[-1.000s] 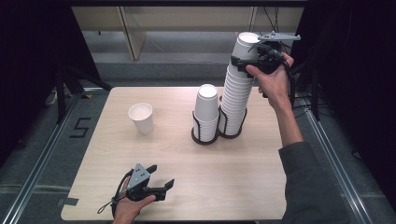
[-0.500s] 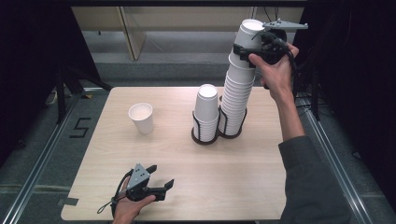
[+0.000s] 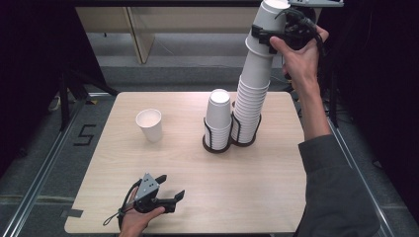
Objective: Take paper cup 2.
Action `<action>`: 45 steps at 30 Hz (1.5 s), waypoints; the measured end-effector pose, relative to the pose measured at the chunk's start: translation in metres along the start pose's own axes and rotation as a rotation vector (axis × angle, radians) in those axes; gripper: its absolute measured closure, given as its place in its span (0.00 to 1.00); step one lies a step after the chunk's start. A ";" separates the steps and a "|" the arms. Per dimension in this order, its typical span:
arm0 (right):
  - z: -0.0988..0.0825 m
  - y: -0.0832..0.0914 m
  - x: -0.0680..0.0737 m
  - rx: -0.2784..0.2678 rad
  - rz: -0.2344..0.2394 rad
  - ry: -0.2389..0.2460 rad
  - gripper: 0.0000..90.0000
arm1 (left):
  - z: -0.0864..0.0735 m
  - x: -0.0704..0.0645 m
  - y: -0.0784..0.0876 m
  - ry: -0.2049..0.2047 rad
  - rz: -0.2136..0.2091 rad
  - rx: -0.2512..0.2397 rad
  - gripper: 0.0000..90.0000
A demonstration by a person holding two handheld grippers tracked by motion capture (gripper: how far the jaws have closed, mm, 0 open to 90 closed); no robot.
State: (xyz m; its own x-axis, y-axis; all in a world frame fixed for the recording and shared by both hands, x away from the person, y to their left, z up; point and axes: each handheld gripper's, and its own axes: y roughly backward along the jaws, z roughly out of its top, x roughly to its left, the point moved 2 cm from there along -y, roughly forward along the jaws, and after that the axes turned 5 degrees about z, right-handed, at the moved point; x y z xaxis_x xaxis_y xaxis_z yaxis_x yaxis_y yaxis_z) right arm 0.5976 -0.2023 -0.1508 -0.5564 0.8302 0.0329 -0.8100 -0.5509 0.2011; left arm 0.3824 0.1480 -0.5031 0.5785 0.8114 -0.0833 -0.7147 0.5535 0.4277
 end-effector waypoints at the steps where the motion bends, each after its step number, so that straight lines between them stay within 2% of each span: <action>1: 0.002 0.002 0.000 -0.005 -0.002 -0.004 0.20 | 0.000 -0.001 0.000 0.003 -0.001 -0.002 0.16; 6: 0.010 0.018 -0.004 -0.036 0.012 -0.020 0.20 | 0.000 -0.002 0.000 -0.002 -0.005 0.003 0.16; 8: 0.010 0.025 -0.007 -0.034 -0.002 -0.007 0.20 | 0.000 -0.002 0.000 -0.007 -0.008 0.003 0.16; 10: 0.008 0.034 -0.007 -0.042 0.008 -0.014 0.20 | 0.001 -0.002 0.001 -0.009 -0.006 0.007 0.16; 11: 0.006 0.039 -0.007 -0.047 0.010 -0.017 0.20 | 0.001 -0.002 0.000 -0.009 -0.017 -0.005 0.16; 13: 0.000 0.050 -0.008 -0.047 0.016 -0.026 0.20 | 0.001 -0.002 0.000 -0.008 -0.016 -0.006 0.16; 16: -0.013 0.062 -0.009 -0.030 0.014 -0.010 0.20 | 0.001 -0.001 0.000 -0.001 -0.014 -0.007 0.16; 19: -0.026 0.073 -0.009 -0.021 0.045 -0.013 0.20 | 0.001 -0.001 0.000 0.002 -0.009 -0.006 0.16; 21: -0.034 0.081 -0.009 -0.012 0.038 -0.001 0.20 | 0.000 -0.001 0.000 -0.004 -0.005 0.005 0.16; 24: -0.046 0.091 -0.006 0.001 0.051 0.007 0.20 | 0.000 -0.001 -0.002 -0.002 -0.013 0.001 0.16; 27: -0.059 0.099 0.003 0.010 0.062 0.030 0.20 | 0.000 -0.002 -0.001 -0.003 -0.006 0.011 0.16; 29: -0.068 0.103 0.011 0.013 0.082 0.049 0.20 | 0.000 -0.001 -0.001 0.001 -0.004 0.010 0.16; 33: -0.090 0.106 0.030 0.040 0.134 0.053 0.20 | 0.000 -0.001 -0.002 0.006 -0.003 0.003 0.16; 36: -0.107 0.103 0.044 0.040 0.174 0.064 0.20 | 0.000 0.000 -0.002 0.005 -0.003 -0.008 0.16; 39: -0.125 0.097 0.056 0.054 0.211 0.067 0.20 | 0.001 0.002 -0.001 -0.003 0.014 -0.011 0.16; 41: -0.138 0.093 0.064 0.061 0.239 0.058 0.20 | 0.001 0.003 -0.002 0.003 0.004 -0.039 0.16; 45: -0.162 0.081 0.079 0.079 0.272 0.075 0.20 | 0.001 0.004 -0.002 0.010 0.004 -0.049 0.16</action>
State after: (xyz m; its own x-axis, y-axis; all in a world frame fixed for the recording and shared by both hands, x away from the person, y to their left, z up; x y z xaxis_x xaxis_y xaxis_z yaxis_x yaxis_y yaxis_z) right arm 0.4579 -0.1952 -0.2900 -0.7655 0.6430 0.0237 -0.6142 -0.7413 0.2708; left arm 0.3866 0.1500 -0.5029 0.5716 0.8155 -0.0908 -0.7355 0.5583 0.3837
